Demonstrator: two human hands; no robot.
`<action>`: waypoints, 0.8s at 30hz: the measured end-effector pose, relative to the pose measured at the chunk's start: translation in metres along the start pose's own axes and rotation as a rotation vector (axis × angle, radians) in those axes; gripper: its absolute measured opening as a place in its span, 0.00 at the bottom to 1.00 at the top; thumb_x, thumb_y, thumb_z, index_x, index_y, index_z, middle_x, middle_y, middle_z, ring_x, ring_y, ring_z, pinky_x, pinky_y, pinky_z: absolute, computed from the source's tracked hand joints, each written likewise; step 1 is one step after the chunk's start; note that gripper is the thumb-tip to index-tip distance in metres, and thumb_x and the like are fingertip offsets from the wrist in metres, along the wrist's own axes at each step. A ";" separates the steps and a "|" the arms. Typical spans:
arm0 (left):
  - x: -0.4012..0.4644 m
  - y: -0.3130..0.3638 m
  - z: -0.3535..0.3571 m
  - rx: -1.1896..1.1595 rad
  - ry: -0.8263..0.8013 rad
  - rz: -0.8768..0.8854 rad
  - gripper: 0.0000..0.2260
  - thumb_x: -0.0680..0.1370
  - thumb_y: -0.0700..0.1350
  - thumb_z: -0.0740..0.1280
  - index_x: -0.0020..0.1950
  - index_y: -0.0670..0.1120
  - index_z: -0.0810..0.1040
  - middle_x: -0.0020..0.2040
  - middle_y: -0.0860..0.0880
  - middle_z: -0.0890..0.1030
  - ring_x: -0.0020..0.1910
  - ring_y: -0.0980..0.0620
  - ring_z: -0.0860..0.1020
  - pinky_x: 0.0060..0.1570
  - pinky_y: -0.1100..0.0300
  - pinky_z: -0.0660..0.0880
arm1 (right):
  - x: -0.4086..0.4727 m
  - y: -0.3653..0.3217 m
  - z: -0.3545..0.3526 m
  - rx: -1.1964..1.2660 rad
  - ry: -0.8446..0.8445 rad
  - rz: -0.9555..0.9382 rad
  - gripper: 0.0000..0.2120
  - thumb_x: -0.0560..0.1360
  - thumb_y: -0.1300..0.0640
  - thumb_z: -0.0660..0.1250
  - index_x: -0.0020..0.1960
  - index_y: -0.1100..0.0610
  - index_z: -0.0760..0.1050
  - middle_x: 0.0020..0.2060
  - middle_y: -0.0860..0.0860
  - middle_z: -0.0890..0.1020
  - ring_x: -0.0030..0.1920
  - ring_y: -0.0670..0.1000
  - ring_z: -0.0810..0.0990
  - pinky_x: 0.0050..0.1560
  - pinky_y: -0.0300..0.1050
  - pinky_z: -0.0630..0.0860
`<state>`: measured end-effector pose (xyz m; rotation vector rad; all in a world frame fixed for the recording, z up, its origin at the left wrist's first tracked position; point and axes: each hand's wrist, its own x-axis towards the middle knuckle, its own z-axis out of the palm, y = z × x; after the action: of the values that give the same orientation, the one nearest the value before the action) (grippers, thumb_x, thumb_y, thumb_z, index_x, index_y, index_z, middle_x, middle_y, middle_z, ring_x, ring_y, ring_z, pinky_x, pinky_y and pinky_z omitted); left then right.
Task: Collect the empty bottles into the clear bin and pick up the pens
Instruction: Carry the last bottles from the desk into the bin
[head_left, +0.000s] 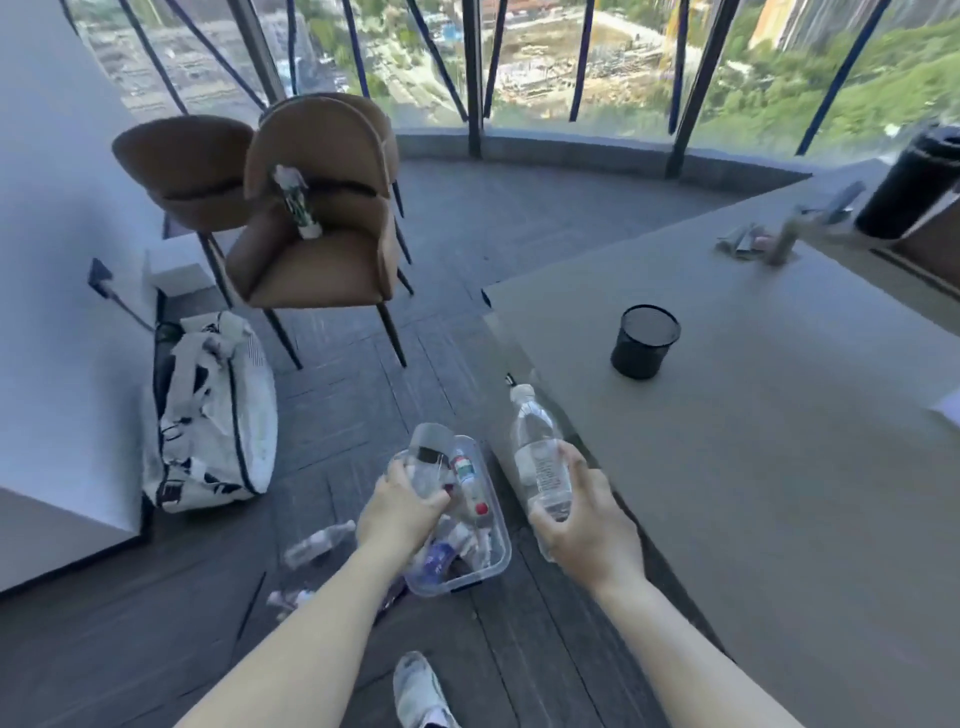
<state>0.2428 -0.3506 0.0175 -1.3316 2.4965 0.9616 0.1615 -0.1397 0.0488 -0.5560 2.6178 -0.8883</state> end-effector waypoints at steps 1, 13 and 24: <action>0.016 -0.018 0.000 -0.004 -0.023 -0.039 0.31 0.70 0.62 0.64 0.67 0.47 0.65 0.64 0.44 0.74 0.57 0.42 0.76 0.52 0.50 0.74 | 0.010 -0.007 0.019 -0.016 -0.035 0.026 0.35 0.72 0.42 0.63 0.74 0.37 0.50 0.55 0.48 0.72 0.46 0.51 0.78 0.43 0.49 0.78; 0.180 -0.167 0.098 -0.140 -0.348 -0.453 0.28 0.70 0.59 0.66 0.63 0.43 0.67 0.58 0.41 0.77 0.54 0.40 0.76 0.50 0.51 0.74 | 0.115 0.012 0.227 -0.143 -0.381 0.355 0.33 0.74 0.44 0.62 0.74 0.37 0.50 0.52 0.47 0.70 0.44 0.50 0.78 0.43 0.50 0.77; 0.311 -0.224 0.233 -0.316 -0.442 -0.618 0.34 0.74 0.58 0.66 0.73 0.41 0.63 0.67 0.45 0.72 0.60 0.43 0.73 0.55 0.55 0.71 | 0.222 0.109 0.376 -0.197 -0.522 0.296 0.33 0.74 0.45 0.62 0.74 0.37 0.51 0.55 0.46 0.68 0.47 0.51 0.75 0.39 0.47 0.70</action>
<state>0.1978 -0.5145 -0.3975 -1.6117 1.5159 1.3275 0.0952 -0.3523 -0.3422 -0.3696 2.2331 -0.3362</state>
